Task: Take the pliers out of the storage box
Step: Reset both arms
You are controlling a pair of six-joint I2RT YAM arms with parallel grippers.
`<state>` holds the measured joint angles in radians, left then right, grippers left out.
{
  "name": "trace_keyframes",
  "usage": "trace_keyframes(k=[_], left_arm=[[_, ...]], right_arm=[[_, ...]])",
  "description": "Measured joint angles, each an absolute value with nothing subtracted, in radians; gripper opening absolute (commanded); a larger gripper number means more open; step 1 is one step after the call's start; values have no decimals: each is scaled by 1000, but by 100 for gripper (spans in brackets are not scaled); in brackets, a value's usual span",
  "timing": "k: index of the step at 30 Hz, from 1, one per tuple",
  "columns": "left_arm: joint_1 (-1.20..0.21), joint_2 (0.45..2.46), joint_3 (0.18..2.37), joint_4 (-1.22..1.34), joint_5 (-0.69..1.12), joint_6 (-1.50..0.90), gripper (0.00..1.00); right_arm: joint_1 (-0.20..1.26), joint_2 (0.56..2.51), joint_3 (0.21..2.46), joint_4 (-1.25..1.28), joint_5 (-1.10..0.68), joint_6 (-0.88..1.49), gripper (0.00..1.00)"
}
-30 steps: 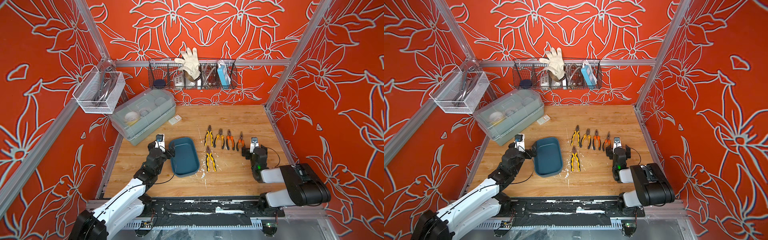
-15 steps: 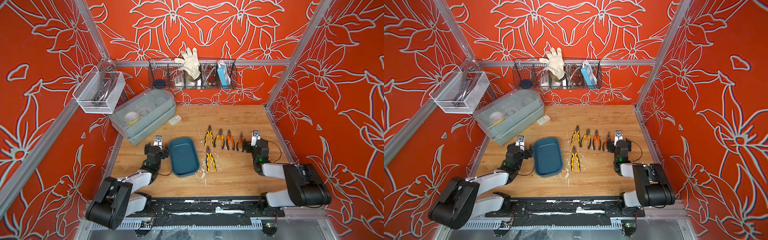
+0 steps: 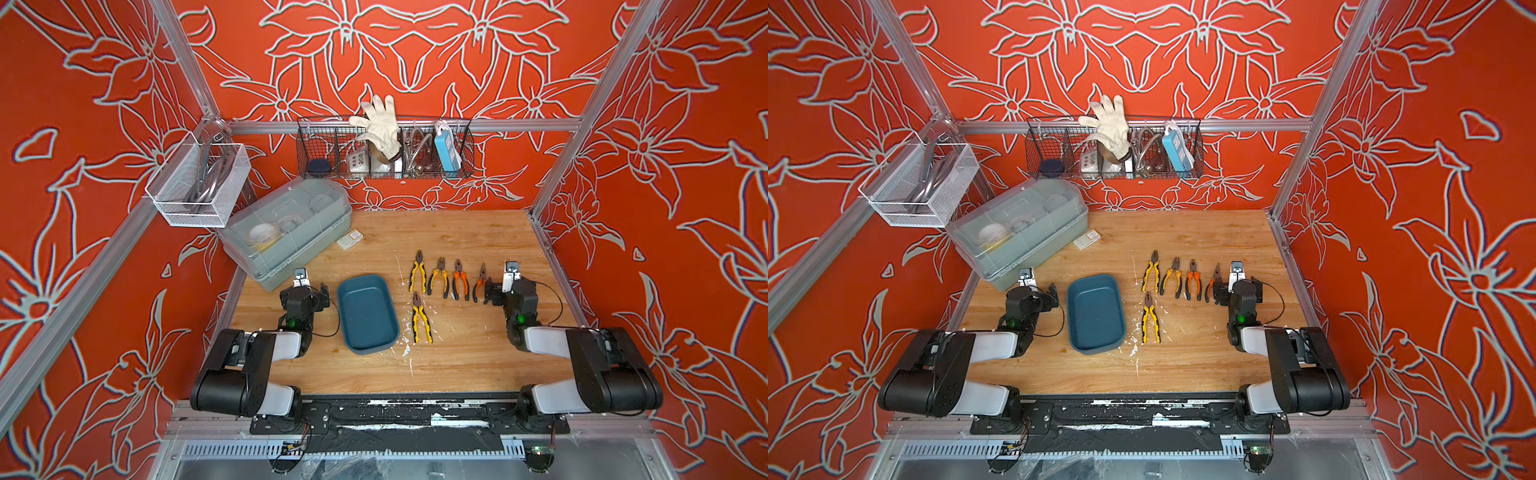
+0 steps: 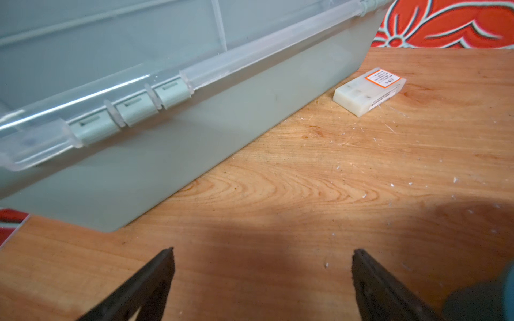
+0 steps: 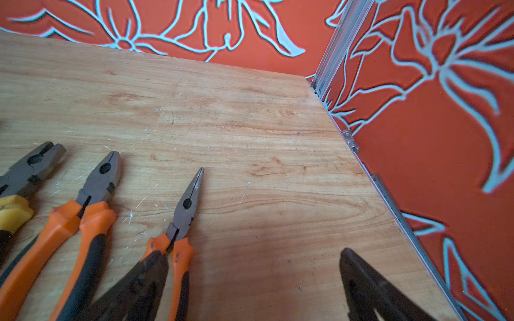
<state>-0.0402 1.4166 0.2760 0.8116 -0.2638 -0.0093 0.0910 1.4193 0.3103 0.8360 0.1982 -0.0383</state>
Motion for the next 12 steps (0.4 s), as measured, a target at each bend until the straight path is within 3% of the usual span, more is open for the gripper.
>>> trace_keyframes(k=[12], left_arm=[[-39, 1417, 277, 809, -256, -24, 98]], right_arm=[[91, 1419, 310, 826, 197, -38, 100]])
